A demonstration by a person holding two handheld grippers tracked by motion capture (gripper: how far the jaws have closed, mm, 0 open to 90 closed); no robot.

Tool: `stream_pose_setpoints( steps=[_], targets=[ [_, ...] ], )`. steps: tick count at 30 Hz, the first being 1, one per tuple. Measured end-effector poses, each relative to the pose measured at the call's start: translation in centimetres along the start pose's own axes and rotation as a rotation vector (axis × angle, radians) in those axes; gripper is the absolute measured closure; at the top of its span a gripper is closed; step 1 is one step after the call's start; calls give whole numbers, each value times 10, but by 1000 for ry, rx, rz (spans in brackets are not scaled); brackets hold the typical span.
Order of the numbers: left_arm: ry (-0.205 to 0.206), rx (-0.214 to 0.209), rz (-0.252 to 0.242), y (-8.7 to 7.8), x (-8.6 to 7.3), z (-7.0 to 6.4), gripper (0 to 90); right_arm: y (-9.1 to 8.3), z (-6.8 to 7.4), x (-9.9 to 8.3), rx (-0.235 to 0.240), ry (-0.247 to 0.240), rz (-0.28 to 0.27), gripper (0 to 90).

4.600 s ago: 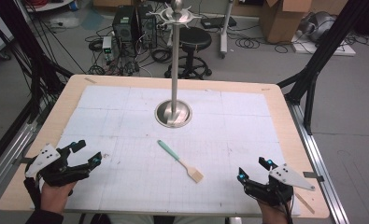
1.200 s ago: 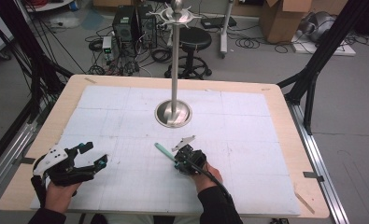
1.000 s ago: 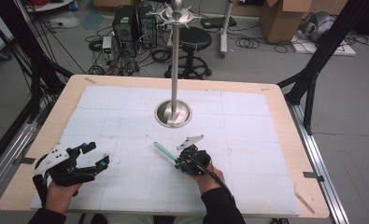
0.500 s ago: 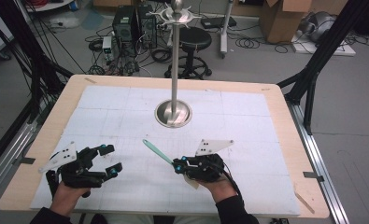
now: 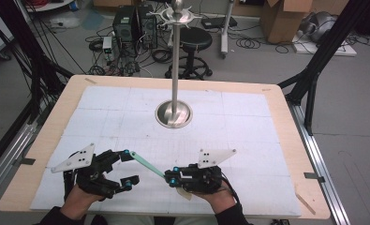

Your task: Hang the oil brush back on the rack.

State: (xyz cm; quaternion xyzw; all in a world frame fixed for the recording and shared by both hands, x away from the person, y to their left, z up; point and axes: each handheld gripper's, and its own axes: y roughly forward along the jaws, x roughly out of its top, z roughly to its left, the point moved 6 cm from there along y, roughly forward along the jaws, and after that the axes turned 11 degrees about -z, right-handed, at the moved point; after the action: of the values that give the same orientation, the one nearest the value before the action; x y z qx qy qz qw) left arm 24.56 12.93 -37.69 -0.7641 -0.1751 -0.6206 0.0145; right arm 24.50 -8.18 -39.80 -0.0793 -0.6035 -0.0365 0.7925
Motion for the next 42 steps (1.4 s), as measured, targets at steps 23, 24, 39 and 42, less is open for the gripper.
stream_pose_setpoints(
  steps=[23, 24, 39, 42],
  targets=[
    [25, -153, -34, 17, 19, -15, 754, 6, 10, 0, 132, -17, -33, 788],
    [39, -133, -32, 18, 21, -15, 756, 6, 9, 0, 117, -26, -32, 676],
    [130, 138, 126, 30, 37, -12, 756, 15, 2, 4, -309, -281, 54, 355],
    [130, 187, 132, 34, 37, -10, 756, 20, 3, 2, -359, -329, 98, 416]
  ],
)
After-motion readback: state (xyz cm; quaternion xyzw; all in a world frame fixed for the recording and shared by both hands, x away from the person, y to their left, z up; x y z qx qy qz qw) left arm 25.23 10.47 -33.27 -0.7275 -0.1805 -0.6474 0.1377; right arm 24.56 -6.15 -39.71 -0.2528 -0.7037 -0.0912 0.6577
